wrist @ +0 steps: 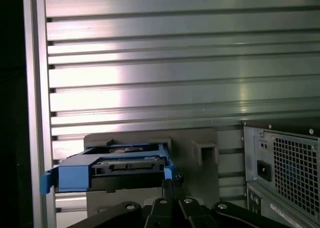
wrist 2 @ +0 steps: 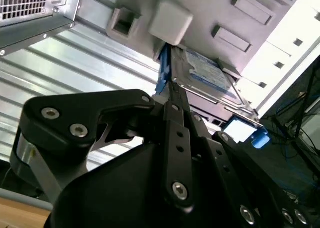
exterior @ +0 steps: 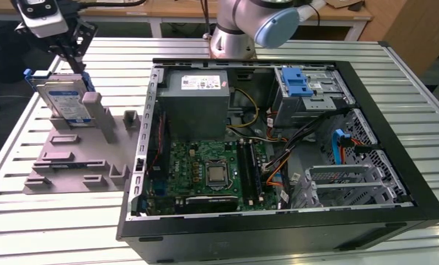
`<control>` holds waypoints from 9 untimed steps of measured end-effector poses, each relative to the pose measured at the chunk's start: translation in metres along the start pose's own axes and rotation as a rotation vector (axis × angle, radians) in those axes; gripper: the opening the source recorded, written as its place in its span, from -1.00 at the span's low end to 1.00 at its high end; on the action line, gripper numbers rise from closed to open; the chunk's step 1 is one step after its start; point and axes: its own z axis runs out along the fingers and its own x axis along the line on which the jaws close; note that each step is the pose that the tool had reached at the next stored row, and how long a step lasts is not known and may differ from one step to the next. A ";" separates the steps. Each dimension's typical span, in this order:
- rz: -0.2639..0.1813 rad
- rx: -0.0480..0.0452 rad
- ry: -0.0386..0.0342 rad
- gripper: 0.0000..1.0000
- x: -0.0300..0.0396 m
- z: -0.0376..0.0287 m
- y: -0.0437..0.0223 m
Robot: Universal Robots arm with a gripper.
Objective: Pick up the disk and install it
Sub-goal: 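Reach for the disk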
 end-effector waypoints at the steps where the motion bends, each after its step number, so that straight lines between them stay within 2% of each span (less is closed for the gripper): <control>1: 0.000 0.0000 0.0000 -0.79 0.0036 -0.0001 -0.0003; 9: 0.000 0.0000 0.0000 -0.79 0.0320 -0.0007 -0.0024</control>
